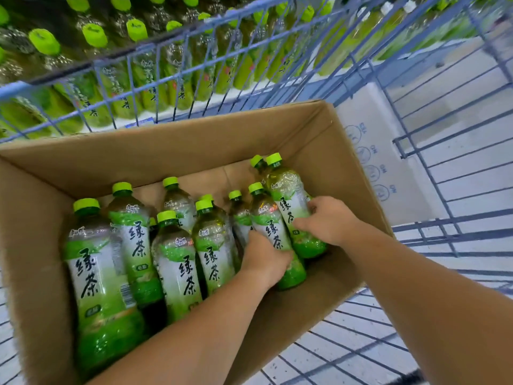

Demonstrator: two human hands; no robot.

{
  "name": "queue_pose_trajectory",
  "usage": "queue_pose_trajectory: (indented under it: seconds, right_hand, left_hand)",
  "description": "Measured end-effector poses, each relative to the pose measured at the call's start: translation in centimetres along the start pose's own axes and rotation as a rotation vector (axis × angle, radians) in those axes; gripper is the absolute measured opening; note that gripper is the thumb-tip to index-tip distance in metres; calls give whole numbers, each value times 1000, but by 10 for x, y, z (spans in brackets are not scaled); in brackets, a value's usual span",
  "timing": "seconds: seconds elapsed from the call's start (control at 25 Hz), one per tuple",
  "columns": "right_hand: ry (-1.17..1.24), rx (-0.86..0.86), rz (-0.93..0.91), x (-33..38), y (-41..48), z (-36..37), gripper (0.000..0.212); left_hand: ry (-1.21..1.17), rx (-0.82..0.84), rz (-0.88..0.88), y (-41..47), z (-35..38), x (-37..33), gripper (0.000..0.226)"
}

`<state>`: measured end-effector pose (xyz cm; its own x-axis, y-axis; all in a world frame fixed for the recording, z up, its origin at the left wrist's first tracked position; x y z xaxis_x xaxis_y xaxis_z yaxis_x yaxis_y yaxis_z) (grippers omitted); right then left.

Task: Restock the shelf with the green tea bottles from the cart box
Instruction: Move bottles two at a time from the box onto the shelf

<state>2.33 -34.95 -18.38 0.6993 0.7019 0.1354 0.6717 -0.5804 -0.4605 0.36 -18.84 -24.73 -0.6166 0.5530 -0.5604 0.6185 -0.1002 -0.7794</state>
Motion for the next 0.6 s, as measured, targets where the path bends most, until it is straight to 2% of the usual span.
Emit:
queue_pose_trajectory:
  seconds: [0.16, 0.28, 0.48, 0.6]
  right_hand:
    - [-19, 51, 0, -1, 8, -2, 31]
    - [-7, 60, 15, 0, 9, 6, 34]
    - [109, 46, 19, 11, -1, 21, 37]
    - [239, 63, 19, 14, -7, 20, 27]
  left_hand:
    - [-53, -5, -40, 5, 4, 1, 43]
    - [-45, -43, -61, 4, -6, 2, 51]
    - [-17, -84, -53, -6, -32, 8, 53]
    - [-21, -85, 10, -23, -48, 5, 38]
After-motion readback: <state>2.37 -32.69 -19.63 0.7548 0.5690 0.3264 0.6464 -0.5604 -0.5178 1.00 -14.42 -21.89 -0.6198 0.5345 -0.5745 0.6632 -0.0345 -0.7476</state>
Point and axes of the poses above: each hand's wrist, its own y-axis towards the middle knuckle, its own z-axis out of the palm, x = y × z, the point moved 6 cm from there along y, towards the middle knuckle, and after that the axes turned 15 degrees about -x, right-handed, at the moved point
